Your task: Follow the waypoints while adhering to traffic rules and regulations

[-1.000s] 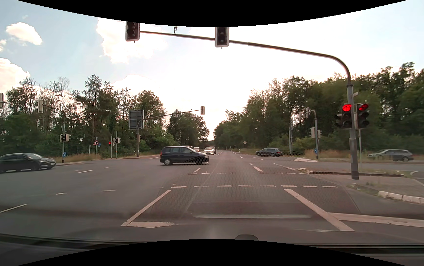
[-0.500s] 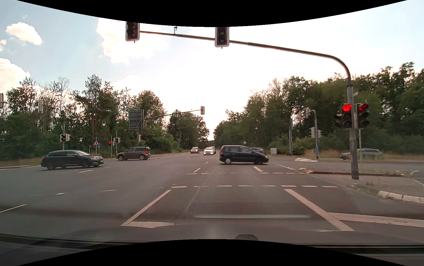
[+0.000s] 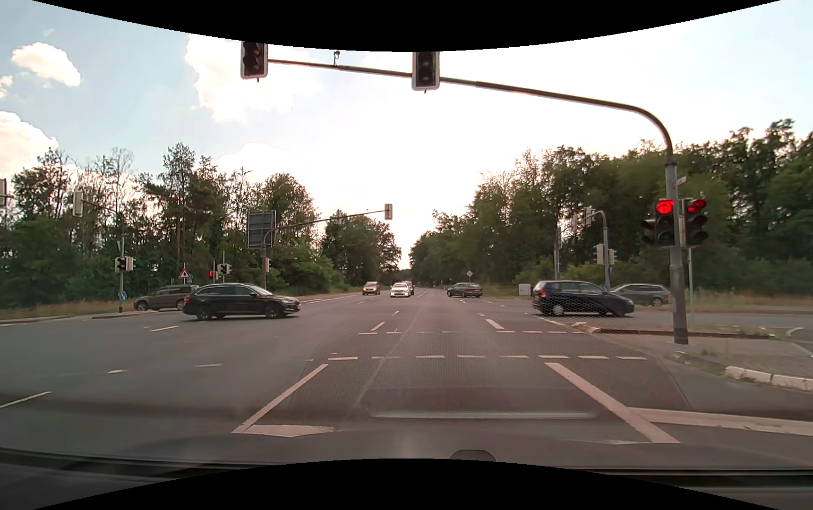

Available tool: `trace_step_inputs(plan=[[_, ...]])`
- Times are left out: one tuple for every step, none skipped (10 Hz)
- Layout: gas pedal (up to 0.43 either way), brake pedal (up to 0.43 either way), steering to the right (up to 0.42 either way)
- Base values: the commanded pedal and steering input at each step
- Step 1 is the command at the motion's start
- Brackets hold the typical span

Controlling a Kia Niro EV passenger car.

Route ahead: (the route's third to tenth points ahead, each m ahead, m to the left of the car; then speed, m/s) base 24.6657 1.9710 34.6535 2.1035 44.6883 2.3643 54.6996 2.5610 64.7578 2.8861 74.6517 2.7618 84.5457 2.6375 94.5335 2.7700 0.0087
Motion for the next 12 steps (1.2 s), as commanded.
trace_step_inputs(plan=[[0.000, 0.323, -0.008], [0.000, 0.317, -0.008], [0.000, 0.317, -0.008], [0.000, 0.311, -0.008], [0.000, 0.311, -0.008], [0.000, 0.311, -0.008], [0.000, 0.311, -0.008], [0.000, 0.311, -0.008], [0.000, 0.311, -0.008], [0.000, 0.311, -0.008], [0.000, 0.311, -0.008], [0.000, 0.311, -0.008]])
